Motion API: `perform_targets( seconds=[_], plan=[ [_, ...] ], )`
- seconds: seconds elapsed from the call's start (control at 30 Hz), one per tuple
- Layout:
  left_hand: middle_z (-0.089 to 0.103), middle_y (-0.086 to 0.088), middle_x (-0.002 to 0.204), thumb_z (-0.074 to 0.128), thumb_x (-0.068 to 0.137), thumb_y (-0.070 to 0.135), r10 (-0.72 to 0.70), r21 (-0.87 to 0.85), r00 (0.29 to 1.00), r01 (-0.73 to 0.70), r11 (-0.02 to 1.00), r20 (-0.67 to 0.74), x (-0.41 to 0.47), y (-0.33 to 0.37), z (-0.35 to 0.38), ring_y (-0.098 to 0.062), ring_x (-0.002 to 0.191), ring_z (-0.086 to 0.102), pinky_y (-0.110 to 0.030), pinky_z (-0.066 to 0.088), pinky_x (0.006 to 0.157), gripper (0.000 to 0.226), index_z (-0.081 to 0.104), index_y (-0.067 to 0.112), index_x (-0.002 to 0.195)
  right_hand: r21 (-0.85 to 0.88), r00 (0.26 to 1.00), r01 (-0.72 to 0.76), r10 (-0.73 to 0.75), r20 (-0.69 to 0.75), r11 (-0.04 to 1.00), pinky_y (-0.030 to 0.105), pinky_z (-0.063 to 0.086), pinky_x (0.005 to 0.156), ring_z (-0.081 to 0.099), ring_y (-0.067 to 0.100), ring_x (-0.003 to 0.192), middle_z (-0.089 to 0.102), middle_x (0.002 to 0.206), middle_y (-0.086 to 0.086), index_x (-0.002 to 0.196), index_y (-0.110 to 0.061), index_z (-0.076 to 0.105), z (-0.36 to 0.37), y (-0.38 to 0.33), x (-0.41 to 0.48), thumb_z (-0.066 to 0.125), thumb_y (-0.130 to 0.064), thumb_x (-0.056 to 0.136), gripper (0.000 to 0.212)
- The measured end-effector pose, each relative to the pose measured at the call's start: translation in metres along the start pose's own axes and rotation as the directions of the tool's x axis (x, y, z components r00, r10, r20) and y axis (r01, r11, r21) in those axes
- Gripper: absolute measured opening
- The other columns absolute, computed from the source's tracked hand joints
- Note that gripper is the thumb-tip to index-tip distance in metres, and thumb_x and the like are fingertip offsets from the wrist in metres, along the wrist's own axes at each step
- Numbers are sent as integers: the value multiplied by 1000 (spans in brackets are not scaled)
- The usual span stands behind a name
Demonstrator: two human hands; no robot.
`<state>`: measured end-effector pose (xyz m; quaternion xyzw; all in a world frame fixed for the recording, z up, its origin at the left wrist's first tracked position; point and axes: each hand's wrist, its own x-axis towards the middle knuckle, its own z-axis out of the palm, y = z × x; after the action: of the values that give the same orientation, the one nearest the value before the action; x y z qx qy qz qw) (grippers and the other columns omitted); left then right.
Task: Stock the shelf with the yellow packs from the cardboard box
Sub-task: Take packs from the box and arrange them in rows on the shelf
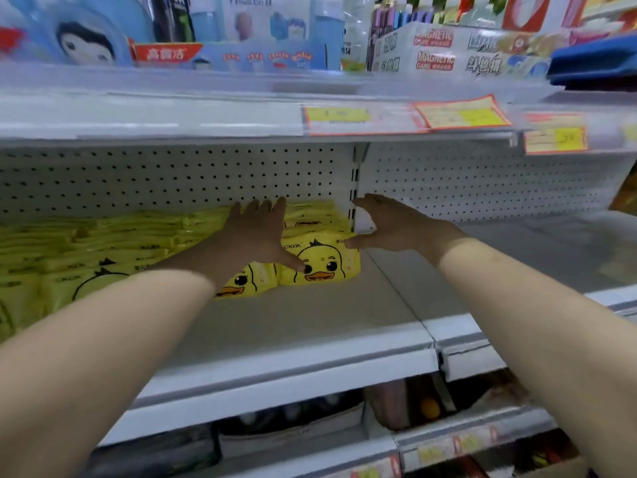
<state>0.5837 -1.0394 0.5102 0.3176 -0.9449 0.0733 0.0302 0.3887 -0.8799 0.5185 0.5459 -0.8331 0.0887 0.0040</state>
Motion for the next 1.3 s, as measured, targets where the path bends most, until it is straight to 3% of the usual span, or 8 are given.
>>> perform_targets(
  seconds=[0.13,0.23,0.4,0.6,0.7,0.9,1.17,1.3],
  plan=[
    [37,-10,151,76,57,73,-74,-106,996,69,992,-41,-44,4,-11,-32,137,36,-47,38,108,122,21,19,152,-34,999,51,-51,11,998,38,38,109,39,25,138,31,155,4,153,-26,27,-11,-14,-29,75,-53,79,92],
    [41,-12,142,83,62,58,-233,-140,972,235,962,30,-86,14,-18,-34,131,40,-44,45,101,103,34,19,144,-92,998,61,-57,41,994,39,47,96,51,28,122,42,142,6,146,-28,34,-13,-30,-57,78,-48,78,84],
    [57,-14,122,83,69,46,-380,-191,924,381,905,44,-173,17,-6,-32,109,52,-41,50,92,64,54,11,114,-130,987,141,-130,94,981,43,49,98,54,29,117,51,135,5,140,-26,44,1,-57,-109,75,-52,77,75],
    [39,-16,137,85,67,42,-553,-168,820,572,802,149,-280,12,-6,-36,121,47,-42,50,87,85,42,15,135,-63,935,319,-303,185,946,49,45,102,44,33,130,38,148,8,148,-33,34,25,-116,-160,73,-48,82,78],
    [36,-17,141,85,67,46,-626,-132,756,652,747,194,-331,-2,-12,-37,126,43,-46,48,97,93,37,13,139,-16,887,419,-405,222,908,47,44,104,42,29,133,37,151,5,148,-34,33,32,-157,-176,74,-45,83,77],
    [47,-14,130,84,67,50,-767,-116,612,791,601,193,-426,-43,-21,-36,120,48,-48,49,94,82,44,11,127,11,791,587,-577,204,809,45,41,104,41,29,132,38,149,4,149,-36,29,35,-253,-198,73,-46,84,79],
    [41,-16,138,80,70,54,-904,-72,380,925,373,198,-535,-115,-14,-38,127,42,-50,44,101,91,37,9,136,49,627,760,-751,208,648,40,44,96,46,28,127,43,145,3,147,-39,31,57,-391,-205,72,-47,84,76],
    [45,-15,133,77,70,55,-925,-64,320,947,313,205,-570,-156,2,-36,123,46,-45,47,95,86,39,9,133,66,566,803,-792,228,593,43,45,102,48,26,127,46,142,1,147,-36,33,84,-458,-201,74,-47,81,79]
  ],
)
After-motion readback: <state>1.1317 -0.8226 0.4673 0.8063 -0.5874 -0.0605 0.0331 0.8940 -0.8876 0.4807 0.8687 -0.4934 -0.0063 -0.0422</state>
